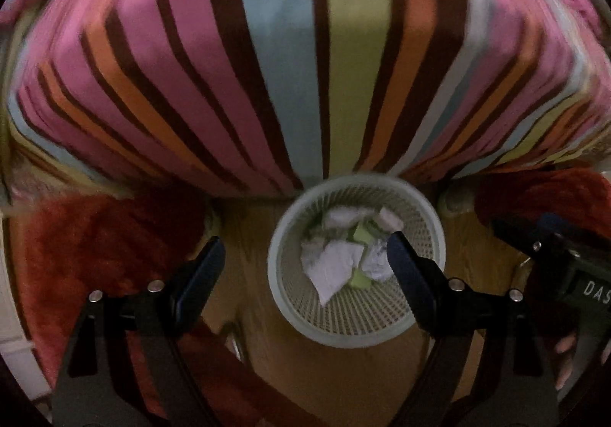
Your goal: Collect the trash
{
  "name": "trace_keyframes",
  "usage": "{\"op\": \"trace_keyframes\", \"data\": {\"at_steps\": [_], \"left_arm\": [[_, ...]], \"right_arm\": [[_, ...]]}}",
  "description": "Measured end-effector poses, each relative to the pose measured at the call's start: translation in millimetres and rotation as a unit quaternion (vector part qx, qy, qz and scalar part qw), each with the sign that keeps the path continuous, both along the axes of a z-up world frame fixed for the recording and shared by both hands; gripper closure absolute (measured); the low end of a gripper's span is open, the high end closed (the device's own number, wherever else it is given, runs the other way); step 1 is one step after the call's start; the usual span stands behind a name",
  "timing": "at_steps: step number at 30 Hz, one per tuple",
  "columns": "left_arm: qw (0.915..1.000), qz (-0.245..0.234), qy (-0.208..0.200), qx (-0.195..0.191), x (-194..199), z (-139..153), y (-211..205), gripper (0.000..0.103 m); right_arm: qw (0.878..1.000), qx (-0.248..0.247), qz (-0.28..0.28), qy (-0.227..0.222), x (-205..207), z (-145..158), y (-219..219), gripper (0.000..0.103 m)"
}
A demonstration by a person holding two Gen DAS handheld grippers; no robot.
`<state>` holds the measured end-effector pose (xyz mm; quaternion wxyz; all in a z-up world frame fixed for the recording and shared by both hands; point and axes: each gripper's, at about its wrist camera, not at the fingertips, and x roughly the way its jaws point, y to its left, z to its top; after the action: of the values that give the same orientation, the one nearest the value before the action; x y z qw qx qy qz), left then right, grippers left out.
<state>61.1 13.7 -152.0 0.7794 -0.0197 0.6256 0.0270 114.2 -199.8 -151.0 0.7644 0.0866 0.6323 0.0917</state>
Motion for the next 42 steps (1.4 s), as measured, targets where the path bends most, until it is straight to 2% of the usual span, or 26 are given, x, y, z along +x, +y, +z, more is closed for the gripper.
{"op": "trace_keyframes", "data": {"at_steps": [4,10,17,22,30,34,37,42], "left_arm": [[0.9982,0.001,-0.059,-0.005,-4.6,37.4,4.4,0.019],[0.9932,0.003,-0.116,0.003,-8.2,81.2,1.4,0.019],[0.9845,0.004,-0.175,-0.013,-13.3,127.7,-2.7,0.019],[0.9766,-0.01,-0.215,0.003,-21.0,158.6,-15.4,0.019],[0.9682,-0.016,-0.249,0.013,-23.9,181.5,-24.9,0.019],[0.964,-0.018,-0.265,0.017,-20.7,187.0,-27.2,0.019],[0.9635,-0.021,-0.267,0.007,-13.7,188.1,-27.2,0.019],[0.9639,-0.024,-0.265,0.011,0.9,185.5,-26.7,0.019]], "right_arm": [[0.999,0.007,0.0,-0.054,-5.5,34.3,-5.7,0.008],[0.993,0.022,-0.001,-0.12,-9.9,78.5,-5.1,0.008],[0.98,0.012,0.011,-0.198,-20.9,119.6,-2.6,0.008],[0.969,0.005,0.008,-0.246,-28.0,147.5,-5.1,0.008],[0.945,-0.01,-0.015,-0.325,-38.9,177.0,-16.0,0.008],[0.938,0.002,-0.027,-0.345,-38.8,185.0,-25.6,0.008],[0.935,0.007,-0.034,-0.352,-35.7,185.5,-29.6,0.008],[0.937,-0.006,-0.027,-0.348,-24.1,180.4,-25.3,0.008]]}}
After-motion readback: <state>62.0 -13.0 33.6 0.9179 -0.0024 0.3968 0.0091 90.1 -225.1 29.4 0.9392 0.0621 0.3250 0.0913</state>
